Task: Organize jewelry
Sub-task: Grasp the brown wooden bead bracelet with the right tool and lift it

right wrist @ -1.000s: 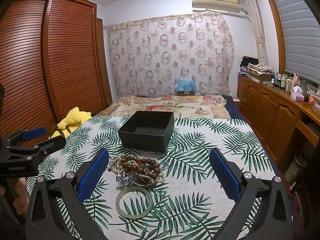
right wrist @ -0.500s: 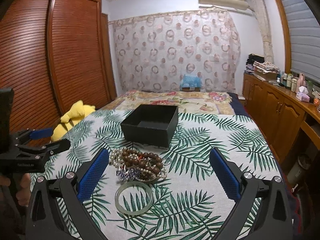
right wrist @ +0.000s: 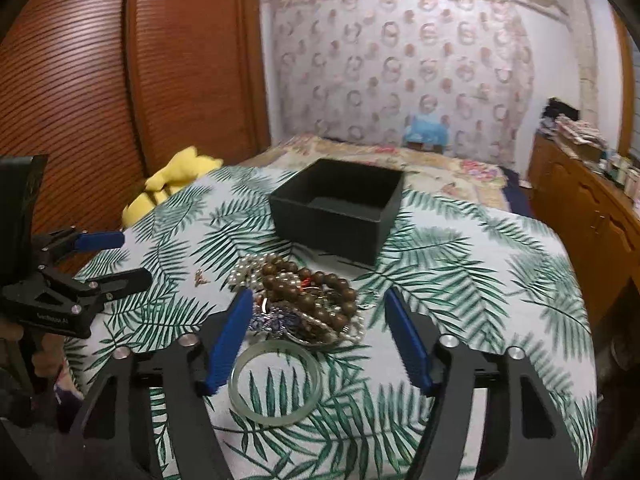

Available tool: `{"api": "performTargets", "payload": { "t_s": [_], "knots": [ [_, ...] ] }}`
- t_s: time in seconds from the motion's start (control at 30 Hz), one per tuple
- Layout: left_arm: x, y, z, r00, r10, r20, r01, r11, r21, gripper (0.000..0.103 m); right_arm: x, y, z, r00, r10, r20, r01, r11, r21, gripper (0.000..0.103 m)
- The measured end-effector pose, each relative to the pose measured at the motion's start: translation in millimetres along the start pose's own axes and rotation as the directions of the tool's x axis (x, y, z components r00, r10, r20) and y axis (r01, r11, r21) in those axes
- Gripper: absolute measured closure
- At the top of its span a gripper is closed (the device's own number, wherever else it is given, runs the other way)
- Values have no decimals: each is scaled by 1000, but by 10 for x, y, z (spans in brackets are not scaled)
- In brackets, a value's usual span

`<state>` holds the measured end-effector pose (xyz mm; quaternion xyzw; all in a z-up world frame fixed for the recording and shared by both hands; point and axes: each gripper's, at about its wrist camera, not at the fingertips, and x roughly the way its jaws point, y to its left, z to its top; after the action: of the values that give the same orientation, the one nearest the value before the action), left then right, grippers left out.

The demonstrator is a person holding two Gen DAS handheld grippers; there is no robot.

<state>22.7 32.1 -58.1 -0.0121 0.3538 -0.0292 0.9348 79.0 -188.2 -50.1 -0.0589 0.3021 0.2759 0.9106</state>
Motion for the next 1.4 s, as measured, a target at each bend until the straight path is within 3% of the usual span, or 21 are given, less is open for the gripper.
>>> {"api": "performTargets", "payload": {
  "t_s": [0.33,0.47,0.57,0.7,0.73,0.8,0.93,1.17,1.4],
  "knots": [
    [164,25,-102,998,-25,-51,24,1000,-10,8,572,155,159,984,107,-141,-122,987,-107,44],
    [227,52,-128,997,-33,-69,32,999,-16,8,725,208,170,976,103,-194,-131,981,-141,47],
    [259,63,-150,996,-37,-80,35,999,-22,8,802,229,177,972,91,-216,-129,977,-169,57],
    [294,70,-170,995,-39,-89,37,999,-24,8,810,174,174,971,82,-224,-122,978,-170,82],
    [298,68,-173,995,-40,-91,38,999,-23,8,824,161,177,971,86,-222,-124,979,-163,88],
    [308,57,-179,995,-41,-94,40,999,-20,8,772,75,195,971,123,-203,-150,981,-123,88],
    [336,31,-181,994,-50,-101,48,999,-18,8,640,-38,241,981,109,-162,-128,986,-109,88],
    [370,-97,-69,990,-106,-91,106,994,-9,8,240,-231,400,998,41,-37,-45,994,-96,88],
    [422,-310,63,983,-163,-87,165,986,16,8,3,-374,456,1000,-18,12,19,995,-97,88]
  ]
}}
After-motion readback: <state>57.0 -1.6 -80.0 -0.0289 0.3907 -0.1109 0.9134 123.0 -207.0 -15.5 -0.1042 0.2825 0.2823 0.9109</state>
